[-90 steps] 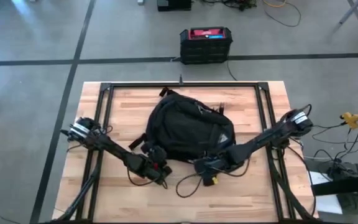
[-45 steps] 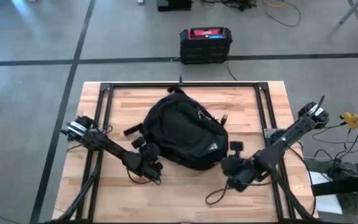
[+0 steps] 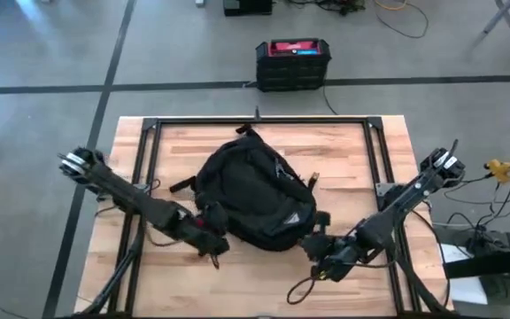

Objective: Unpack backpack
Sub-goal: Close the black backpack

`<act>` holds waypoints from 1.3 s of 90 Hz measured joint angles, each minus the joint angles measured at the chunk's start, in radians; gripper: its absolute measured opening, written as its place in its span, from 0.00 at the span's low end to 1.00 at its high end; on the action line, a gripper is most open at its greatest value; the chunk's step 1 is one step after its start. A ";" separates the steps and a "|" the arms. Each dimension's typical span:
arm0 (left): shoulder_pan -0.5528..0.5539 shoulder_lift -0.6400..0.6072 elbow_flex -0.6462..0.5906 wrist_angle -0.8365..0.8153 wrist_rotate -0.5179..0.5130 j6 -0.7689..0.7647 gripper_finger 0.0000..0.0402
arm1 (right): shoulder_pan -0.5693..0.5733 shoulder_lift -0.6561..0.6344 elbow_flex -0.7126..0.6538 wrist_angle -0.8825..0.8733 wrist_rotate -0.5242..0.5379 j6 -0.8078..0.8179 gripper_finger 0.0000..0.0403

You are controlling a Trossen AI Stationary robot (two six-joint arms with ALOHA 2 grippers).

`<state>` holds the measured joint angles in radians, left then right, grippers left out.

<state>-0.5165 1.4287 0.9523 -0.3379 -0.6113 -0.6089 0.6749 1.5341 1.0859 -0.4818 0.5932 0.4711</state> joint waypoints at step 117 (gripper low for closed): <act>-0.076 0.277 -0.013 -0.132 0.201 -0.135 0.29 | 0.007 0.035 -0.052 -0.292 0.112 0.212 0.00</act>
<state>-0.5930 1.7053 0.9389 -0.4696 -0.4105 -0.7436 0.6818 1.5692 1.0336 -0.7735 0.7054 0.6830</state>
